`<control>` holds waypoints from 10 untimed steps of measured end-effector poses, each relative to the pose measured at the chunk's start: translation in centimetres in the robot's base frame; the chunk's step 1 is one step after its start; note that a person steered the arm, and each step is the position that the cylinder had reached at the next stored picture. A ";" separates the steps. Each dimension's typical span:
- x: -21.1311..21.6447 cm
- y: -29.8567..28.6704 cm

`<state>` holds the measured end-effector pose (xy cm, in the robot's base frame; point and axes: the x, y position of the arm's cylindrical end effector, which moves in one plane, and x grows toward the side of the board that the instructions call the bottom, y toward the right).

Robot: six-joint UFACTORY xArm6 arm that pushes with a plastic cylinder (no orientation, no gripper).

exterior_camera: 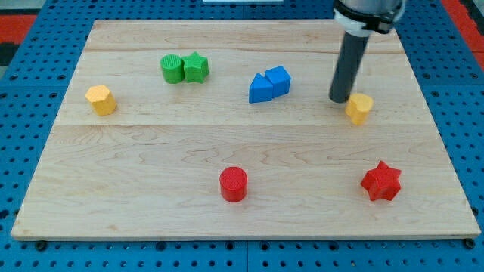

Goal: Push the yellow heart towards the blue triangle

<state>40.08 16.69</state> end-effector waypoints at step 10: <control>4.1 0.6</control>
<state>44.20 17.33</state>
